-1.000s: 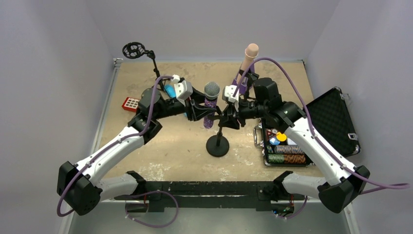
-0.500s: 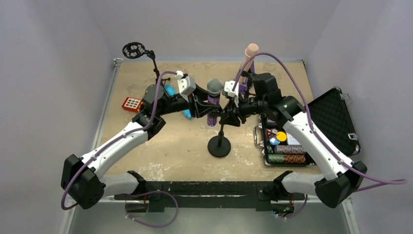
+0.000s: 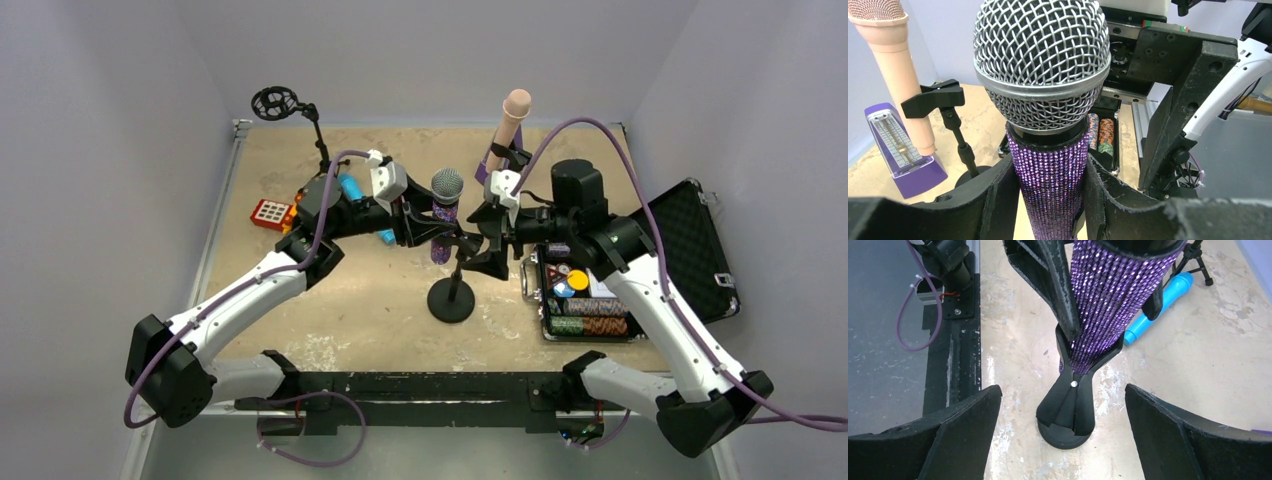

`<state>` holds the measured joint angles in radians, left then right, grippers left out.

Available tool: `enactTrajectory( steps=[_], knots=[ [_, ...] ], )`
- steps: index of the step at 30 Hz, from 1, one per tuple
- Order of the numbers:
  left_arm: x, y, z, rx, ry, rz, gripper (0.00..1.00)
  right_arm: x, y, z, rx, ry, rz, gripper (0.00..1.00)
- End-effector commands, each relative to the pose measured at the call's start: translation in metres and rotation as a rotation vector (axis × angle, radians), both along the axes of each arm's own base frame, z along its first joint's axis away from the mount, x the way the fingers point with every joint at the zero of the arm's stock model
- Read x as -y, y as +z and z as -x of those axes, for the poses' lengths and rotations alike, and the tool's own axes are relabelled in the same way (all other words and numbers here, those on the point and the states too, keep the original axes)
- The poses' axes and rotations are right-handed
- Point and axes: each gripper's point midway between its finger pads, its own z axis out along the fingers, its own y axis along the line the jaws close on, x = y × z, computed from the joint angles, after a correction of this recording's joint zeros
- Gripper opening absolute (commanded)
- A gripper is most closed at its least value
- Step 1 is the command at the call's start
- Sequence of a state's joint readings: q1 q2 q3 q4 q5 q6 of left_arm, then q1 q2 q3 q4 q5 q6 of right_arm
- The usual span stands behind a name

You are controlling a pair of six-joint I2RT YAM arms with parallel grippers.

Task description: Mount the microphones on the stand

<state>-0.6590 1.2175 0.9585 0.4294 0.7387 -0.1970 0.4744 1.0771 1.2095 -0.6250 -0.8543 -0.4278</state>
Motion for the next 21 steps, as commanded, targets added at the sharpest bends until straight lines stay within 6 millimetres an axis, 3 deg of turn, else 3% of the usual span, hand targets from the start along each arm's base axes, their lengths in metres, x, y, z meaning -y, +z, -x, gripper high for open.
enactTrajectory(
  steps=[1,4,6,8,10,13,16,21],
  knots=[
    [-0.002,0.030,0.006,0.083,-0.005,0.050,0.00,-0.003,-0.006,0.000,-0.010,0.005,-0.020,0.97],
    [-0.002,0.031,0.005,0.082,0.000,0.052,0.00,-0.005,-0.012,-0.006,-0.026,-0.014,-0.015,0.93],
    [-0.002,0.030,0.005,0.078,0.003,0.051,0.00,-0.006,-0.014,-0.010,-0.023,-0.028,-0.004,0.84],
    [-0.002,0.030,0.004,0.078,0.003,0.053,0.00,-0.007,-0.015,-0.011,-0.019,-0.023,0.001,0.63],
    [-0.001,0.032,0.006,0.074,-0.009,0.056,0.00,-0.008,-0.014,-0.010,-0.015,-0.009,0.001,0.31],
    [0.003,0.033,0.011,0.062,-0.041,0.064,0.00,-0.010,-0.009,-0.010,0.005,0.005,-0.002,0.10],
    [0.008,0.034,0.016,0.056,-0.071,0.070,0.00,-0.014,-0.004,-0.009,0.005,0.028,-0.009,0.03],
    [0.014,0.031,0.016,0.046,-0.075,0.073,0.00,-0.017,-0.008,-0.007,-0.019,0.045,-0.008,0.04]
  ],
)
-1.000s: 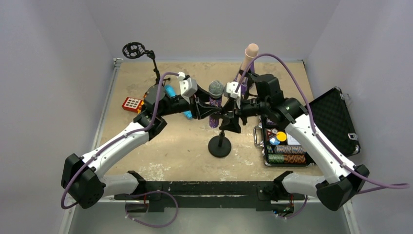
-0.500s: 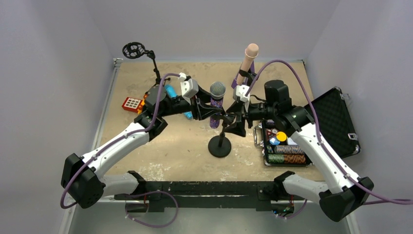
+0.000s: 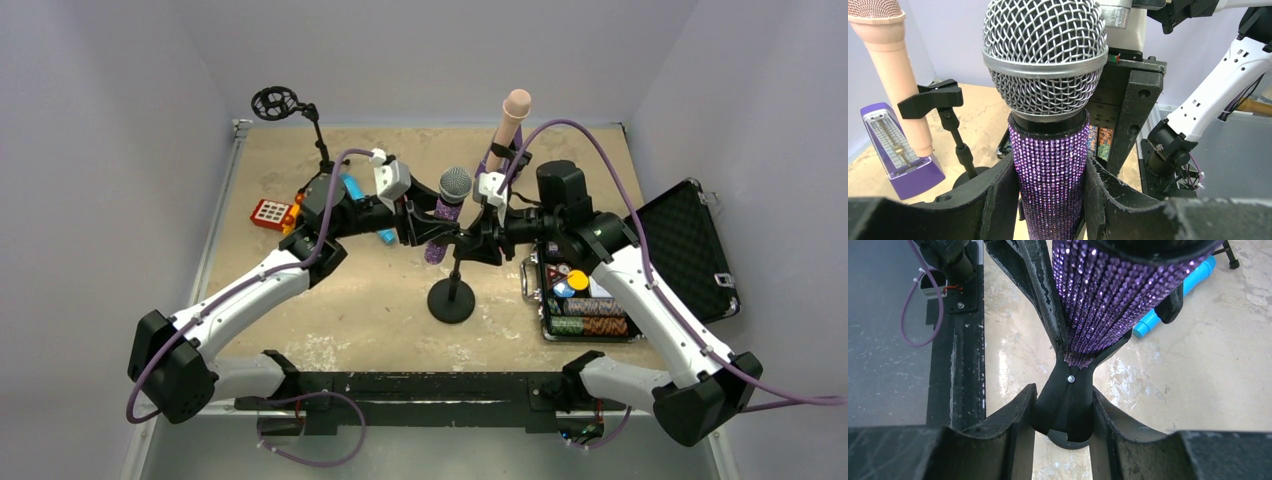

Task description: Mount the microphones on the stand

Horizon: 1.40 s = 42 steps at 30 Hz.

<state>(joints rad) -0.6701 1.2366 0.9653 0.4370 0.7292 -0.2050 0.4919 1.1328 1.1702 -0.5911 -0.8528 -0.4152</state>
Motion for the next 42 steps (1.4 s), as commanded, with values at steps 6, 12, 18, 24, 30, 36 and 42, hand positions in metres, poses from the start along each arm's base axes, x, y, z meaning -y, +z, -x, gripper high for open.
enactTrajectory(
  steps=[6,12,18,24,30,36,42],
  knots=[
    [0.003,0.027,0.014,0.049,-0.027,0.065,0.02,0.000,0.028,0.017,0.050,0.072,-0.085,0.81],
    [-0.005,0.028,0.012,0.044,0.028,0.074,0.33,0.016,0.042,0.022,0.076,0.065,-0.132,0.89],
    [-0.020,0.040,0.006,0.062,0.131,0.082,0.68,0.035,0.045,0.030,0.120,0.051,-0.162,0.92],
    [-0.045,0.051,0.003,0.105,0.252,0.061,0.85,0.050,0.039,0.043,0.166,0.069,-0.177,0.96],
    [-0.089,0.031,0.009,0.002,0.433,0.046,0.99,0.064,0.021,0.050,0.200,0.037,-0.171,0.99],
    [-0.120,-0.012,0.045,-0.219,0.457,0.110,0.99,0.078,-0.013,0.048,0.192,-0.065,-0.139,0.99],
    [-0.117,-0.080,0.070,-0.343,0.371,0.082,0.99,0.087,-0.055,0.047,0.120,-0.108,-0.092,0.99]
  ],
)
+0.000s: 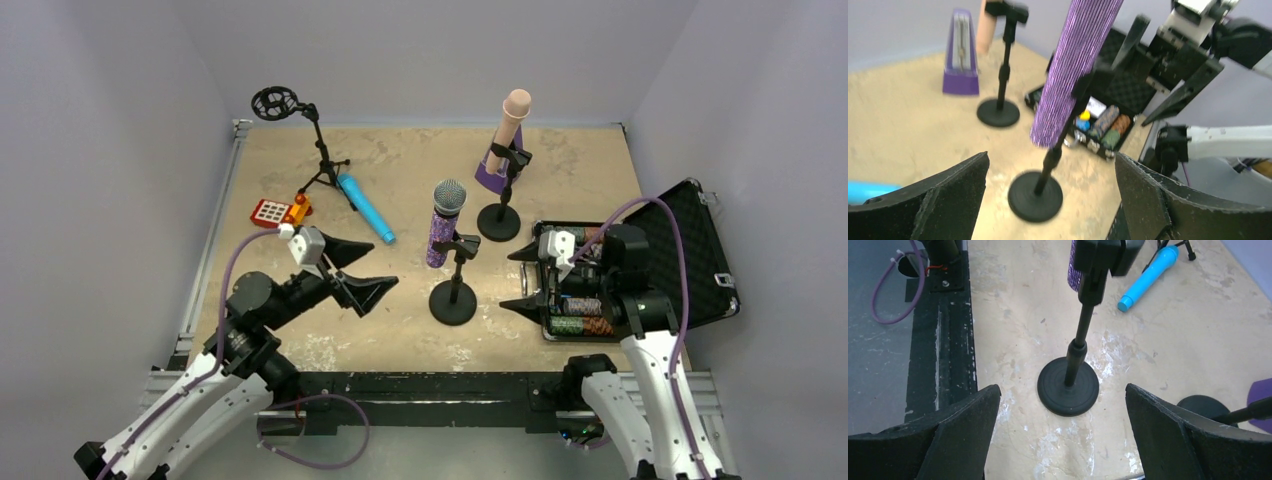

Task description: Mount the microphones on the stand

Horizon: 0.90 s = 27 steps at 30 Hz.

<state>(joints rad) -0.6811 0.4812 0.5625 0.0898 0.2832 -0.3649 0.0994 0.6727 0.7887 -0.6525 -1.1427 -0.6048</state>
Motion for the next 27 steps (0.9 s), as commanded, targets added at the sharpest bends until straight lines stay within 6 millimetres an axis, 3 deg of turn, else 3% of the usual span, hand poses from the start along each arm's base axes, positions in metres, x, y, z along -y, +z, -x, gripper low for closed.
enactTrajectory(
  steps=[1,10,13,17,23,27],
  knots=[
    [0.005,-0.057,0.011,-0.155,-0.050,-0.007,0.99,0.007,-0.030,0.000,-0.042,-0.013,0.019,0.99],
    [0.018,-0.105,0.008,-0.164,-0.079,-0.076,0.96,0.012,-0.042,-0.001,-0.018,0.007,0.018,0.99],
    [0.020,-0.111,0.004,-0.180,-0.059,-0.081,0.96,0.006,-0.047,0.010,0.031,0.092,-0.015,0.98],
    [0.005,-0.111,-0.005,-0.189,0.043,-0.098,0.99,-0.001,-0.047,0.027,0.206,0.237,-0.046,0.98],
    [-0.007,-0.119,-0.005,-0.246,0.104,-0.040,0.99,-0.008,-0.031,0.010,0.159,0.275,-0.104,0.92],
    [-0.009,-0.128,-0.001,-0.291,0.105,-0.026,0.99,-0.016,-0.031,-0.013,0.119,0.253,-0.072,0.87]
  ],
)
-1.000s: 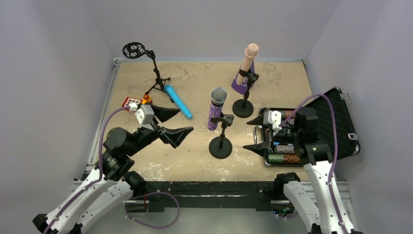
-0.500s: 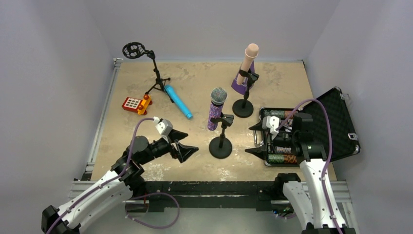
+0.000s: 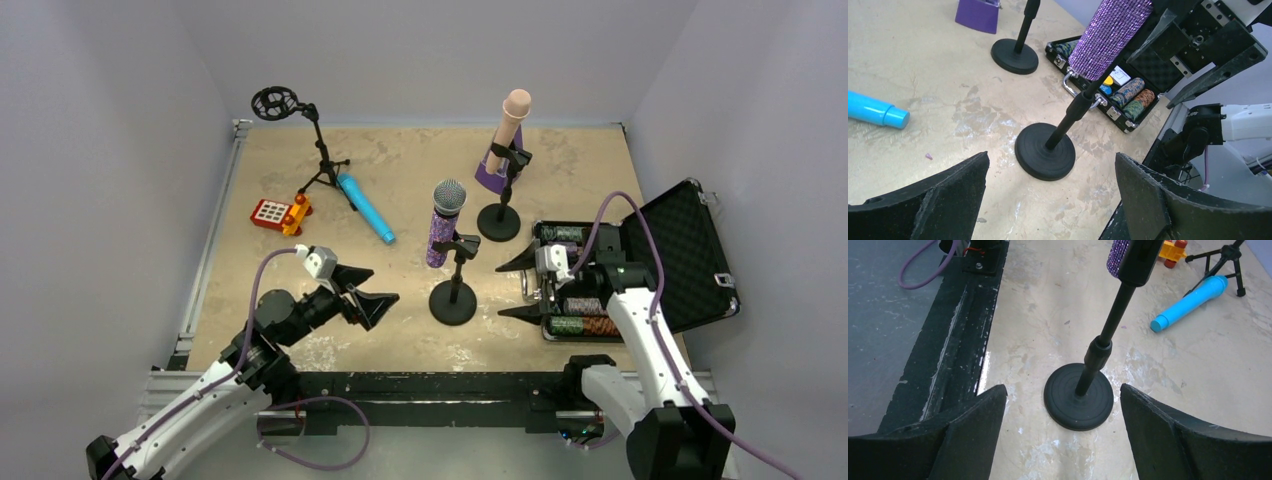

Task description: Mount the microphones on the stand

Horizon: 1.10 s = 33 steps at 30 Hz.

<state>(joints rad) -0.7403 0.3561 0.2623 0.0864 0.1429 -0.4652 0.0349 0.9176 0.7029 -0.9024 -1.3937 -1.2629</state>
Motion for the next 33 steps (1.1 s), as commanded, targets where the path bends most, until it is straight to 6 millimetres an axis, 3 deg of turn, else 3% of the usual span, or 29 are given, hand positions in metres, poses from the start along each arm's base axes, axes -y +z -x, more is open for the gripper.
enactTrajectory(
  steps=[1,7,12,17,22,24,27,33],
  knots=[
    [-0.004,-0.013,-0.001,-0.067,0.037,0.019,0.99,-0.014,0.017,-0.026,0.043,-0.035,0.002,0.88],
    [-0.003,-0.008,0.001,-0.052,0.019,0.004,0.99,-0.032,0.024,-0.054,0.009,-0.125,-0.005,0.88],
    [-0.002,-0.006,0.003,-0.049,0.007,0.006,0.99,-0.054,0.028,-0.061,0.018,-0.100,-0.053,0.86],
    [-0.002,-0.005,0.004,-0.051,0.005,0.009,0.99,-0.081,0.031,-0.059,0.002,-0.036,-0.069,0.76],
    [-0.004,0.003,0.006,-0.036,0.004,0.007,0.99,-0.093,0.024,-0.054,-0.021,0.019,-0.052,0.50],
    [-0.007,-0.002,0.007,-0.048,0.008,-0.022,0.99,-0.093,0.021,-0.052,-0.028,0.027,-0.048,0.28],
    [-0.010,0.004,0.007,-0.029,0.016,-0.036,0.99,-0.097,0.020,-0.054,-0.035,0.032,-0.043,0.03],
    [-0.019,0.018,0.010,0.006,0.030,-0.057,0.99,-0.115,0.040,-0.067,0.010,0.055,-0.046,0.00]
  ],
)
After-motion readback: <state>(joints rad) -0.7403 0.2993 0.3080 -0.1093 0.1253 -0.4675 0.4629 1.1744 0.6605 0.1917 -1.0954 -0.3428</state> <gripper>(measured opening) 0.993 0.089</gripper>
